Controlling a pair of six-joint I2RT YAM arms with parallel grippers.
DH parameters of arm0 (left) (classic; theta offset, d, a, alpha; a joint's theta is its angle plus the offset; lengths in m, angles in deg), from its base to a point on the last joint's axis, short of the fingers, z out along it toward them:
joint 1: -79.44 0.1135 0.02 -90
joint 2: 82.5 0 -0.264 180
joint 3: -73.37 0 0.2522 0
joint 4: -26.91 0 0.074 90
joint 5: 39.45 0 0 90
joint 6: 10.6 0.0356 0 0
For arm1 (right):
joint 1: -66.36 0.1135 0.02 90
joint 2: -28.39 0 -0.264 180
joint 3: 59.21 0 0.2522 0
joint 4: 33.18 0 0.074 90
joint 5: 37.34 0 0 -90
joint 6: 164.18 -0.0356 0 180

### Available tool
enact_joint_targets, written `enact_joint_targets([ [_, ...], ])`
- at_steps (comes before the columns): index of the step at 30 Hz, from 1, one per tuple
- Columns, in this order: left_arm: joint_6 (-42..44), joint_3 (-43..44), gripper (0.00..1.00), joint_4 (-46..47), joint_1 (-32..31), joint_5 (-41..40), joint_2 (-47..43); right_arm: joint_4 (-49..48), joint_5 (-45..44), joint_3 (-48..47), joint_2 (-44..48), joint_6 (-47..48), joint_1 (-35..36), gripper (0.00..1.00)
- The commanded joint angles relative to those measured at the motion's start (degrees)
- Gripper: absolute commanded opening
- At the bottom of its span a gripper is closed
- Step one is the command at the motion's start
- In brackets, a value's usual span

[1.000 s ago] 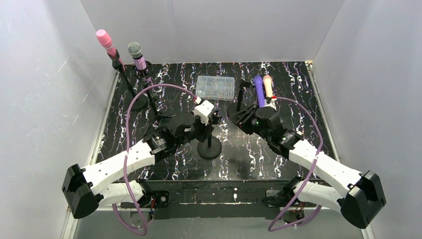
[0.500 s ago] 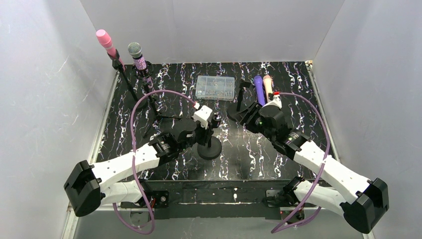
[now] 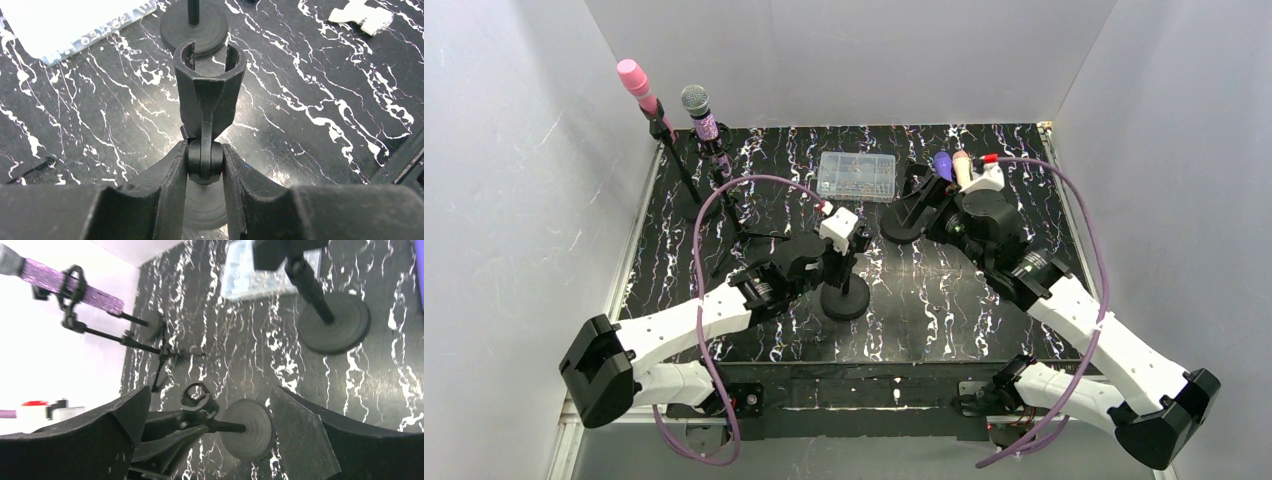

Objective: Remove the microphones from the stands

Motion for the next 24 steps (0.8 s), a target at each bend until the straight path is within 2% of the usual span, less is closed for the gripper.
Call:
enact_joint_targets([
  [1, 3.3, 5.3, 0.00, 1.5, 0.7, -3.2, 3.2, 1.6, -4.5, -6.6, 2.2, 5.8, 0.3, 0.98],
  [6, 5.1, 9.8, 0.00, 3.4, 2.7, -3.4, 7.5, 2.5, -6.1, -8.8, 3.5, 6.9, 0.3, 0.98],
  [16, 6.2, 17.7, 0.00, 6.9, 9.7, 1.2, 14.7, 3.5, -7.0, -9.8, 3.9, 7.6, 0.3, 0.98],
  [24, 6.4, 28.4, 0.00, 12.7, 15.1, 4.3, 27.0, 3.0, -7.6, -9.7, 3.1, 8.7, 0.3, 0.98],
])
